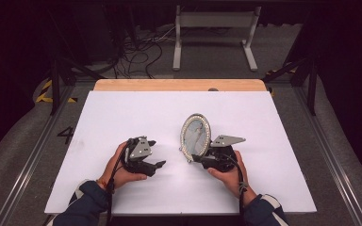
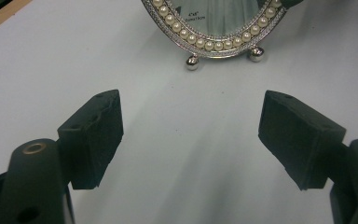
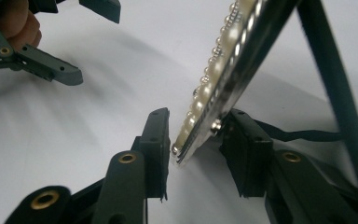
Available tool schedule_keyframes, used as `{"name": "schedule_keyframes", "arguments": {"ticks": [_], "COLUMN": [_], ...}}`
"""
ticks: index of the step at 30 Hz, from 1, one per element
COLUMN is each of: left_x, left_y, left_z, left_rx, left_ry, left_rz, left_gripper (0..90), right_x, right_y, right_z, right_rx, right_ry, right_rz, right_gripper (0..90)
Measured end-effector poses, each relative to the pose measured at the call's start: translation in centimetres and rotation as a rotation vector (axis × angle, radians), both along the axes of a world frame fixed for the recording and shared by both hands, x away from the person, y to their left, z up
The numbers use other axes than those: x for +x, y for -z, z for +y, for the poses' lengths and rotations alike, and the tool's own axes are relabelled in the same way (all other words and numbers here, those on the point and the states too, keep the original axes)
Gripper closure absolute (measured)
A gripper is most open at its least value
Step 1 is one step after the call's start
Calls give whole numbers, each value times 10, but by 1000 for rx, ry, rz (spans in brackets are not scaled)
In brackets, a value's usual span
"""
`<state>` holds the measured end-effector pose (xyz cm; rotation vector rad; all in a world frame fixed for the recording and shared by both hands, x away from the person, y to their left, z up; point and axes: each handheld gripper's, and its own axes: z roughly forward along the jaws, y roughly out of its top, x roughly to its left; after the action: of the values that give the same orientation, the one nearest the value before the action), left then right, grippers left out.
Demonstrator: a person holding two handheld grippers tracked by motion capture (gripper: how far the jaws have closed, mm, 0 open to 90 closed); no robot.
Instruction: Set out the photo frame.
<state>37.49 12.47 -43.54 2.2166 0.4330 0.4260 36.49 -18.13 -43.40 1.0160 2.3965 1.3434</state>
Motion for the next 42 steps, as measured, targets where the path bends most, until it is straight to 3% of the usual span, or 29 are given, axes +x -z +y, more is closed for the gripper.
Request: {"name": "schedule_keyframes", "arguments": {"ticks": [10,13,19,23,26,29,32,33,37,42], "left_x": [12,18,29,37,40,45,46,46,48,57], "left_y": [0,0,6,6,5,6,5,5,3,7], "left_z": [-11,-19,-36,-42,-44,-46,-45,-44,-41,-46], "left_rx": [-39,-54,-61,-93,-122,-137,-141,-140,-153,-137], "left_ry": [12,22,44,57,51,57,86,94,61,10], "left_rz": [40,52,82,93,108,112,113,109,90,112], "left_gripper": [230,242,276,372,387,452,665,665,899,900], "right_x": [-16,-22,-31,-36,-38,-39,-40,-41,-42,-42], "right_y": [-17,-23,-31,-32,-32,-32,-32,-32,-31,-31], "right_z": [-15,-20,-26,-26,-25,-23,-20,-20,-19,-19], "right_rx": [-6,20,36,41,45,49,45,48,47,50], "right_ry": [37,51,98,122,127,136,139,142,146,155], "right_rz": [-70,-96,-147,-168,-171,-175,-182,-183,-189,-181], "right_gripper": [584,593,675,742,764,803,824,836,843,847]}}
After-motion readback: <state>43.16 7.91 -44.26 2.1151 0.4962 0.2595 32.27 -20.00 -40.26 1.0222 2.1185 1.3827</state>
